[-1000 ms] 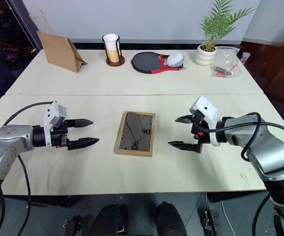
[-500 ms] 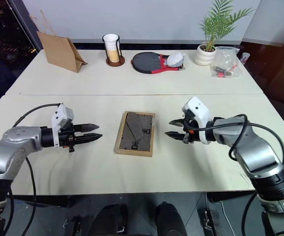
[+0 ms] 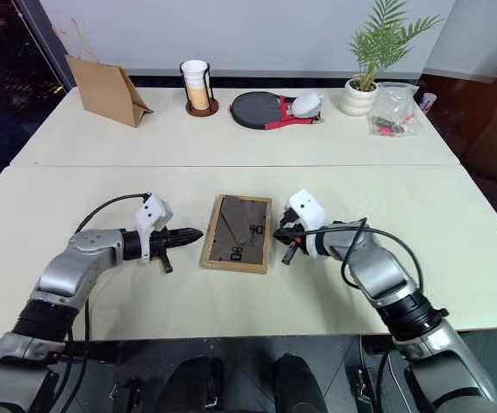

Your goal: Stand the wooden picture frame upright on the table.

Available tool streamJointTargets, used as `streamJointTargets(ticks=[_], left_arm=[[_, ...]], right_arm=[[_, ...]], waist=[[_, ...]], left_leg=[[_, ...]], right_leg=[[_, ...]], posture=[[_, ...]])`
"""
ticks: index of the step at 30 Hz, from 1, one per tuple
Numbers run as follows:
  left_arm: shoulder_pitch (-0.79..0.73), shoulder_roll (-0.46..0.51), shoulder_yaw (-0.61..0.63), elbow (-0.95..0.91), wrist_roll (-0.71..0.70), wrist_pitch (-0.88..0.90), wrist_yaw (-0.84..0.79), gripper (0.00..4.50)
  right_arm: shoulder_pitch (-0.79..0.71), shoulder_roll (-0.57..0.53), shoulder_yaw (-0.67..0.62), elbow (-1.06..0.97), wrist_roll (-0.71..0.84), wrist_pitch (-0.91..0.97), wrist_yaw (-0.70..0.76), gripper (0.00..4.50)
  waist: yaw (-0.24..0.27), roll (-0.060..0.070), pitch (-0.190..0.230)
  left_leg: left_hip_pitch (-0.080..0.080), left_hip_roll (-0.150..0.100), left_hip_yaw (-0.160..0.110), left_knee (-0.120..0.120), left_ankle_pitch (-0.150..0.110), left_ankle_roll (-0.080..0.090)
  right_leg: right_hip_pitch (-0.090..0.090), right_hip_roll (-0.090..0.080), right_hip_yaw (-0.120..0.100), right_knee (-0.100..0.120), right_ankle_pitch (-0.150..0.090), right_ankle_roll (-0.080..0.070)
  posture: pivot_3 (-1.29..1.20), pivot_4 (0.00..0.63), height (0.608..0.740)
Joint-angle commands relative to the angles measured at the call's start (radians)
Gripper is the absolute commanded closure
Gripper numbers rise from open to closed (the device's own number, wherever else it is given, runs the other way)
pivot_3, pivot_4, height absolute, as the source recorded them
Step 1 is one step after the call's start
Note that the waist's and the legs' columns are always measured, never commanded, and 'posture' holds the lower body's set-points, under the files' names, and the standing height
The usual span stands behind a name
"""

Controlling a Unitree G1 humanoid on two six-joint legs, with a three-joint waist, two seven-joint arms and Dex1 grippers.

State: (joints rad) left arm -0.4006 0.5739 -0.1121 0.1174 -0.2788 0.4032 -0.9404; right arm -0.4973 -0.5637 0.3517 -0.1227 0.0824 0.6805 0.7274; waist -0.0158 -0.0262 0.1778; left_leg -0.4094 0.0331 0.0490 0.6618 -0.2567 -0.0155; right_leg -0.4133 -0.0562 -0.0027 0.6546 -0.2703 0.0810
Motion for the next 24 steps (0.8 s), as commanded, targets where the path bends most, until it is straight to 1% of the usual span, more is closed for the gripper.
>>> streamJointTargets(ticks=[1,5,13,21,24], left_arm=[[0.014,0.004,-0.013,-0.03,0.012,-0.019,-0.02,4.47],[0.045,0.02,-0.023,-0.075,0.012,0.001,-0.04,4.47],[0.124,0.094,0.019,-0.169,-0.015,0.046,-0.059,4.47],[0.107,0.102,0.042,-0.158,-0.017,0.052,-0.035,4.47],[0.126,0.122,0.054,-0.186,-0.034,0.073,-0.048,4.47]], right_arm=[[-0.024,0.041,0.02,-0.001,-0.014,-0.008,-0.004,4.48],[-0.022,0.06,0.033,-0.008,-0.026,-0.004,0.01,4.48],[0.008,0.055,0.057,-0.073,-0.025,0.043,0.036,4.48],[0.018,0.059,0.072,-0.123,-0.03,0.093,0.036,4.48],[0.015,0.037,0.056,-0.122,-0.038,0.088,0.038,4.48]], waist=[[-0.001,0.0,0.0],[-0.002,0.0,-0.001],[-0.003,0.0,-0.001],[0.0,0.0,-0.001],[0.0,0.0,-0.001]], left_leg=[[0.0,0.0,0.0,0.0,0.0,0.0],[0.001,0.0,0.0,0.0,0.0,0.0],[0.001,0.001,0.0,0.0,0.0,0.0],[0.001,0.002,0.0,0.0,0.0,0.0],[0.001,0.002,0.0,0.0,0.0,0.0]], right_leg=[[0.0,0.0,0.0,0.0,0.0,0.0],[0.0,0.0,0.0,0.001,0.0,0.0],[0.0,0.0,0.0,0.001,0.0,0.0],[0.0,0.0,0.0,0.001,0.0,0.0],[0.0,0.0,0.0,0.001,0.0,0.0]], posture=[[0.0,0.15,0.74],[0.0,0.15,0.74],[0.0,0.15,0.74],[0.0,0.15,0.74],[0.0,0.15,0.74]])
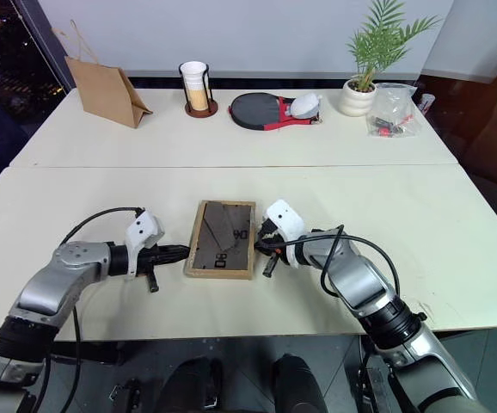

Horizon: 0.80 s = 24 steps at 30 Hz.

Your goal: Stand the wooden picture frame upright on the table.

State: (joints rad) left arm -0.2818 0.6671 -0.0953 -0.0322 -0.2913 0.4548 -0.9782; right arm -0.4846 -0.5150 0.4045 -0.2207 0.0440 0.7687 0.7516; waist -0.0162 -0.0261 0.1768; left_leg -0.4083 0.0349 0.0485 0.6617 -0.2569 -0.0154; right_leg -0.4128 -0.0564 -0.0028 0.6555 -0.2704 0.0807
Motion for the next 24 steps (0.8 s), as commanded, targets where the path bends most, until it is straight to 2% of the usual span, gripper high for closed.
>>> streamJointTargets(ticks=[1,3,5,7,10,13,20,24], left_arm=[[0.02,0.043,0.055,-0.049,-0.043,0.041,-0.025,4.47],[0.04,0.073,0.092,-0.068,-0.095,0.087,-0.058,4.47],[0.044,0.095,0.129,-0.077,-0.165,0.173,-0.082,3.92],[0.031,0.104,0.17,-0.079,-0.252,0.276,-0.101,3.04],[-0.039,0.078,0.259,-0.04,-0.453,0.539,-0.09,1.61],[-0.074,0.07,0.277,-0.025,-0.521,0.676,-0.053,0.07],[-0.119,0.042,0.22,0.036,-0.507,0.788,0.037,0.02],[-0.121,0.013,0.167,0.05,-0.477,0.756,0.05,0.02]], right_arm=[[0.002,-0.031,-0.01,-0.027,0.0,-0.003,0.02,4.48],[0.003,-0.068,-0.035,-0.035,0.002,-0.009,0.035,4.48],[0.002,-0.1,-0.055,-0.048,0.009,-0.012,0.05,4.5],[0.003,-0.126,-0.065,-0.061,0.013,-0.016,0.064,4.5],[0.009,-0.148,-0.059,-0.077,0.011,-0.026,0.08,4.5],[0.016,-0.147,-0.047,-0.082,0.003,-0.03,0.081,4.5],[0.019,-0.107,0.002,-0.072,-0.016,-0.03,0.068,4.5],[-0.009,-0.054,0.033,-0.033,-0.022,-0.035,0.07,4.5]], waist=[[0.0,0.0,0.0],[0.0,0.0,0.0],[0.003,0.0,0.0],[0.006,0.0,0.0],[0.006,-0.001,0.0],[0.002,-0.001,0.0],[0.0,-0.001,0.0],[-0.002,-0.001,0.0]], left_leg=[[0.0,0.0,0.0,0.0,0.0,0.0],[0.0,0.0,0.0,0.0,0.0,0.0],[0.0,0.001,0.0,0.0,0.0,0.0],[0.0,0.0,-0.001,0.0,0.0,0.0],[-0.001,-0.001,-0.001,0.001,0.0,0.0],[0.0,-0.001,-0.002,0.001,0.0,0.0],[0.0,-0.001,-0.002,0.001,0.0,0.001],[0.0,-0.001,-0.002,0.001,0.0,0.001]], right_leg=[[0.0,0.0,0.0,0.0,0.0,0.0],[0.0,0.0,0.0,0.0,0.0,0.0],[0.0,0.0,0.0,0.0,0.0,0.0],[0.0,-0.001,-0.001,0.0,0.0,0.0],[0.001,-0.002,-0.001,0.0,0.0,0.0],[0.001,-0.002,-0.001,0.0,0.0,0.0],[0.001,0.001,-0.001,0.0,0.0,0.0],[0.001,0.0,0.0,0.0,0.0,0.0]], posture=[[0.0,0.15,0.74],[0.0,0.15,0.74],[0.0,0.15,0.74],[0.0,0.15,0.74],[0.0,0.15,0.74],[0.0,0.15,0.74],[0.0,0.15,0.74],[0.0,0.15,0.74]])
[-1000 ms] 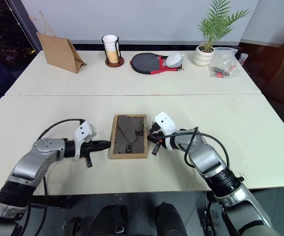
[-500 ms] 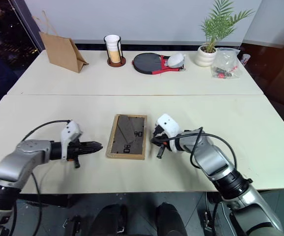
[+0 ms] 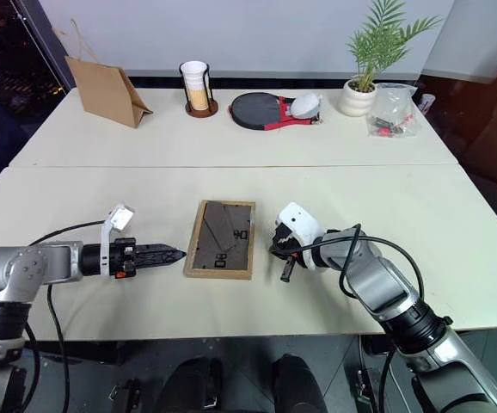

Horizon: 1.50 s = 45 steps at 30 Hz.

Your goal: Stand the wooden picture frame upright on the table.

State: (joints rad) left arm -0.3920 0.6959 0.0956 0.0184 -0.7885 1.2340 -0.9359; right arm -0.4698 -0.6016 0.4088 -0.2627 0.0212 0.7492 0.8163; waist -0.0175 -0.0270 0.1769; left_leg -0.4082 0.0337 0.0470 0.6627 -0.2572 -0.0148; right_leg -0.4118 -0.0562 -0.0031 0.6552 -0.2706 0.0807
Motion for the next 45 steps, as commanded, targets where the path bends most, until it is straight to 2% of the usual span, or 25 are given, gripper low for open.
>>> streamJointTargets(ticks=[1,6,13,16,20,22,27,34,37,40,43,45], left_arm=[[-0.015,-0.025,-0.029,0.007,0.024,-0.028,0.014,0.02],[-0.031,-0.081,-0.067,0.078,0.058,-0.083,0.008,0.02],[-0.043,-0.12,-0.086,0.148,0.075,-0.119,-0.025,0.02],[-0.05,-0.14,-0.071,0.156,0.064,-0.116,-0.021,0.85],[-0.06,-0.158,-0.04,0.169,0.044,-0.098,-0.016,2.83],[-0.058,-0.163,-0.025,0.167,0.029,-0.088,-0.017,3.33],[-0.061,-0.202,0.105,0.145,-0.082,0.004,0.037,3.43],[-0.007,-0.277,0.305,-0.035,-0.265,0.127,0.214,3.44],[0.024,-0.32,0.356,-0.095,-0.328,0.148,0.292,3.44],[0.046,-0.349,0.372,-0.135,-0.364,0.14,0.346,3.44],[0.066,-0.359,0.375,-0.136,-0.376,0.107,0.361,3.44],[0.084,-0.362,0.367,-0.133,-0.373,0.083,0.355,3.44]], right_arm=[[-0.029,0.043,0.033,0.017,0.001,-0.019,0.01,4.5],[-0.048,0.082,0.03,0.018,0.038,-0.017,0.052,4.5],[-0.042,0.073,0.024,-0.016,0.064,-0.017,0.1,4.5],[-0.043,0.067,0.027,-0.01,0.053,-0.025,0.097,4.5],[-0.043,0.058,0.028,-0.008,0.046,-0.031,0.097,4.5],[-0.041,0.053,0.025,-0.015,0.049,-0.029,0.099,4.5],[-0.041,0.022,-0.023,-0.062,0.067,-0.003,0.097,4.5],[-0.049,-0.136,-0.238,-0.137,0.156,0.02,0.135,4.5],[-0.134,-0.151,-0.307,-0.117,0.196,0.061,0.129,4.5],[-0.237,-0.109,-0.333,-0.1,0.257,0.13,0.114,4.5],[-0.316,-0.031,-0.323,-0.074,0.31,0.191,0.092,3.63],[-0.352,0.009,-0.307,-0.046,0.334,0.226,0.082,2.67]], waist=[[0.001,0.0,0.0],[0.007,0.0,0.0],[0.009,0.001,-0.001],[0.009,0.001,-0.001],[0.008,0.0,-0.001],[0.007,0.0,-0.001],[0.005,0.0,-0.001],[0.007,0.0,0.0],[0.0,0.0,0.0],[0.0,0.001,0.001],[0.003,0.001,0.0],[0.003,0.0,0.0]], left_leg=[[0.0,0.0,0.0,0.0,0.0,0.0],[0.0,0.0,0.0,0.0,0.0,0.0],[0.001,-0.001,-0.001,0.001,0.0,0.0],[0.001,-0.001,-0.001,0.001,0.0,0.0],[0.0,-0.001,-0.001,0.001,0.0,0.0],[0.0,-0.001,-0.002,0.001,0.0,0.001],[0.0,-0.001,-0.002,0.001,0.0,0.001],[-0.002,-0.001,-0.003,0.0,-0.001,0.001],[-0.001,-0.001,-0.002,0.0,-0.001,0.001],[0.0,-0.001,-0.002,0.0,-0.001,0.001],[0.0,0.0,-0.003,-0.001,-0.001,0.001],[0.0,0.0,-0.003,-0.001,-0.001,0.001]], right_leg=[[0.0,0.0,0.0,0.0,0.0,0.0],[0.001,-0.001,0.0,0.0,0.0,0.0],[0.003,-0.004,0.0,0.0,0.0,0.0],[0.003,-0.004,-0.001,0.0,0.0,0.0],[0.002,-0.004,-0.001,0.0,0.0,0.0],[0.003,-0.004,-0.002,-0.001,0.0,0.0],[0.003,-0.004,-0.002,-0.001,0.0,0.0],[0.001,-0.007,-0.002,-0.003,0.0,0.001],[0.002,-0.007,-0.001,-0.003,0.0,0.0],[0.002,-0.007,-0.001,-0.002,0.0,0.0],[0.001,-0.007,-0.001,-0.002,0.0,0.0],[0.001,-0.007,-0.002,-0.003,0.0,0.0]], posture=[[0.0,0.15,0.74],[0.0,0.15,0.74],[0.0,0.15,0.74],[0.0,0.15,0.74],[0.0,0.15,0.74],[0.0,0.15,0.74],[0.0,0.15,0.74],[0.0,0.15,0.74],[0.0,0.15,0.74],[0.0,0.15,0.74],[0.0,0.15,0.74],[0.0,0.15,0.74]])
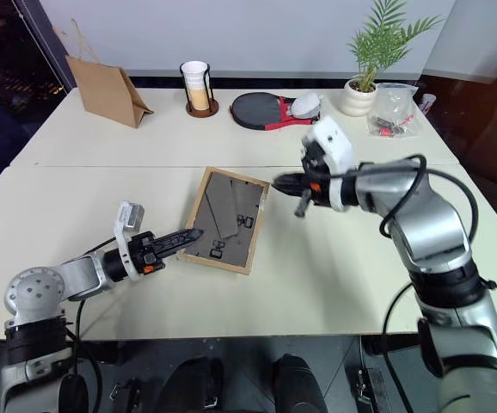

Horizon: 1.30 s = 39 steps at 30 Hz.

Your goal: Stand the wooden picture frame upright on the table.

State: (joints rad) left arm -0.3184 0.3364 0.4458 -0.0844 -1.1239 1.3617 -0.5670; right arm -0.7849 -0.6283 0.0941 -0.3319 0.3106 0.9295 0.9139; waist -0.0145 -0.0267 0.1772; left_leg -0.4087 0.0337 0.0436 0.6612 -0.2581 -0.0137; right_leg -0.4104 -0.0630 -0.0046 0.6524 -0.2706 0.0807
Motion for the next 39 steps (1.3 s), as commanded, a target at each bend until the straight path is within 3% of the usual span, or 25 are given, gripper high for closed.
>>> streamJointTargets(ticks=[1,5,6,13,24,39], left_arm=[[0.024,-0.003,0.009,-0.032,-0.034,-0.058,-0.022,3.44],[0.056,0.002,-0.016,-0.03,-0.027,-0.1,-0.047,3.44],[0.06,0.006,-0.02,-0.024,-0.025,-0.112,-0.058,3.44],[0.048,0.015,-0.035,-0.008,-0.035,-0.15,-0.061,3.44],[0.046,-0.008,-0.042,-0.023,-0.048,-0.173,-0.02,3.44],[0.019,-0.005,-0.031,0.066,-0.027,-0.217,0.01,3.44]], right_arm=[[-0.051,0.056,0.021,0.042,0.048,0.051,-0.022,2.22],[-0.07,0.095,0.063,0.104,0.051,0.048,-0.034,0.21],[-0.072,0.108,0.073,0.126,0.058,0.054,-0.032,0.06],[-0.075,0.168,0.12,0.216,0.081,0.06,-0.026,0.06],[-0.074,0.242,0.16,0.168,0.118,0.082,-0.033,0.06],[-0.071,0.16,0.05,-0.045,0.243,0.22,-0.073,0.06]], waist=[[0.001,0.0,0.0],[0.003,0.0,0.0],[0.004,0.0,0.0],[0.0,0.0,0.0],[-0.001,0.0,0.0],[-0.001,0.0,0.0]], left_leg=[[0.0,0.0,0.0,0.0,0.0,0.0],[-0.002,-0.002,0.001,0.0,0.0,0.0],[-0.002,-0.002,0.001,0.0,0.0,0.0],[-0.002,-0.002,0.001,-0.001,0.0,0.0],[-0.002,-0.002,0.002,-0.006,0.0,0.0],[-0.002,-0.002,0.003,-0.012,0.0,-0.001]], right_leg=[[0.0,-0.001,0.0,0.0,0.0,0.0],[0.0,-0.003,0.0,-0.003,0.0,0.0],[0.0,-0.004,0.0,-0.003,0.0,-0.001],[-0.001,-0.004,0.0,-0.003,-0.001,-0.003],[-0.003,-0.004,0.0,-0.004,0.0,-0.001],[-0.006,-0.005,0.001,-0.006,0.0,-0.001]], posture=[[0.0,0.15,0.74],[0.0,0.15,0.74],[0.0,0.15,0.74],[0.0,0.15,0.74],[0.0,0.15,0.74],[0.0,0.15,0.74]])
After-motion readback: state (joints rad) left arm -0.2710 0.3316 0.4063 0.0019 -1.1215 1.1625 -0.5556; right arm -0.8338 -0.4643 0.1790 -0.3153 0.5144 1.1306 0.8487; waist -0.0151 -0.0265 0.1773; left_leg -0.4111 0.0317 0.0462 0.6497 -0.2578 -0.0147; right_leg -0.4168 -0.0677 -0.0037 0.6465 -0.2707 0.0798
